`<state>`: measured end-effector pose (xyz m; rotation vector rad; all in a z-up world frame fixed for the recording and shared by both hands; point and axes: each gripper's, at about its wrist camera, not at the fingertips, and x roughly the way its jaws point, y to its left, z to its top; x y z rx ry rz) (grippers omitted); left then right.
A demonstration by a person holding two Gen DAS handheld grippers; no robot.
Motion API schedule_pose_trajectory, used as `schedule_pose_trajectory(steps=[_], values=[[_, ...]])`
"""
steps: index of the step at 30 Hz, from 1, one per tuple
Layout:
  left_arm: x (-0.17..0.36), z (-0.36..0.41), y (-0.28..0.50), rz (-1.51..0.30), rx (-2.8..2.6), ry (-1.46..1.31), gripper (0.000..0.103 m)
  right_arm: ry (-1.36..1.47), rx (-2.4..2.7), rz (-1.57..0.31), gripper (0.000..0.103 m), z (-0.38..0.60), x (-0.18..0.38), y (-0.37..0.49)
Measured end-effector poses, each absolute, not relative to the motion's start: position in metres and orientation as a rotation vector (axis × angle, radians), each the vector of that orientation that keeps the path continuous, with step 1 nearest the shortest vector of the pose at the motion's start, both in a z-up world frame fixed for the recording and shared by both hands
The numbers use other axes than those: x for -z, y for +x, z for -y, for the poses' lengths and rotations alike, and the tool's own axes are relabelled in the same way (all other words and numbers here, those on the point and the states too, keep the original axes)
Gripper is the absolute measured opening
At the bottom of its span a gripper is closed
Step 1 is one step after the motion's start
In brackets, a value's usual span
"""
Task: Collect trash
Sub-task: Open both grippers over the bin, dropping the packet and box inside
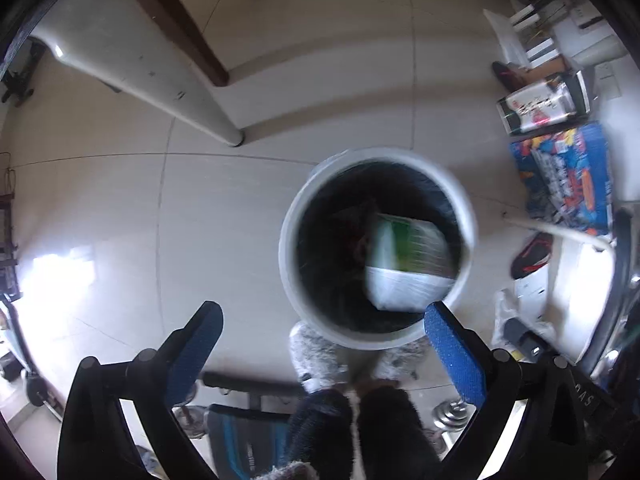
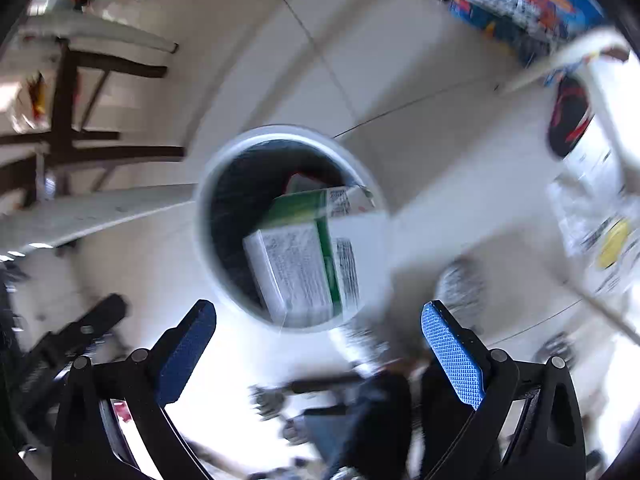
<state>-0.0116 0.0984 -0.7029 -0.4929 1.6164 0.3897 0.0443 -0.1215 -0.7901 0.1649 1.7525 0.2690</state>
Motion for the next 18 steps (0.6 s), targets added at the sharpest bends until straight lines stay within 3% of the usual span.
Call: schedule_pose_trajectory(steps=[8,18], values=[[0.698,-0.104,-0.033,-1.637,-0.439,-0.384,0.103,-0.166,-0.220,-1.664,0.103,0.095,0.780,0.031],[0.665,-0.096,-0.043,-1.619,-0.437,-0.363,0.103,-0.216,-0.238,-1.607,0.103,0.090,0.731,0.022]])
